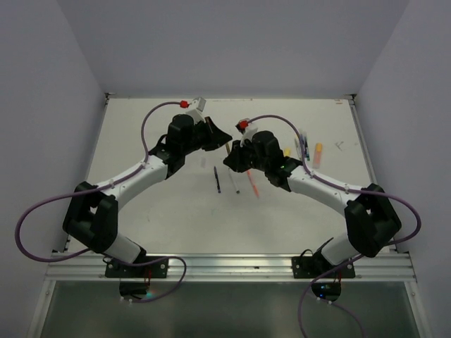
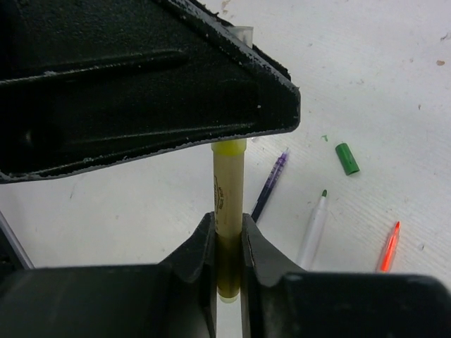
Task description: Open the pen caps
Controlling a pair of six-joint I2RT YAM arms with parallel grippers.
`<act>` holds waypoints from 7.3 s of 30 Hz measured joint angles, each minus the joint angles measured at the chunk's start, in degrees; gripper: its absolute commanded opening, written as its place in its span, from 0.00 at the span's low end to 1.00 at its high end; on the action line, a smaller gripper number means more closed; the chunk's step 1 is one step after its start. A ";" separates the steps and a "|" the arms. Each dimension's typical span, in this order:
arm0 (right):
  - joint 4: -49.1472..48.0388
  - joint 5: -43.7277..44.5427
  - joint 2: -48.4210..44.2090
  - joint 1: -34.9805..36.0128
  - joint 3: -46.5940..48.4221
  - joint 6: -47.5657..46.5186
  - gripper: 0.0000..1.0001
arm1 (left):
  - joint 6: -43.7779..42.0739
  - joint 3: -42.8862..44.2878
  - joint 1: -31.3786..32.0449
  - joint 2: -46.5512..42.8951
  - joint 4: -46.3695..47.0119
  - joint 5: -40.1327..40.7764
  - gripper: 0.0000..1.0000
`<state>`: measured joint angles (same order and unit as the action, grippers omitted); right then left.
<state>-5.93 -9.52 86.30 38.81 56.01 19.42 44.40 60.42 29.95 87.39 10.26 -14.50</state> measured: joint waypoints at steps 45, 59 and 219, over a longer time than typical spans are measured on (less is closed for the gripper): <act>9.46 2.56 -13.94 2.73 -17.79 -1.86 0.00 | -1.86 8.44 -6.01 -6.32 6.54 22.99 0.00; 12.61 7.30 7.76 10.73 1.84 3.61 0.00 | -8.24 2.03 -10.49 1.57 -21.16 16.33 0.05; 1.86 12.41 4.26 8.39 7.91 0.63 0.45 | -3.58 -4.20 -4.00 -6.56 -9.09 1.40 0.00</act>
<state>-4.08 2.90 90.56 47.20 63.92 20.05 40.82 56.23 25.96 80.84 1.17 -13.10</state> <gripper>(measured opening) 0.372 0.257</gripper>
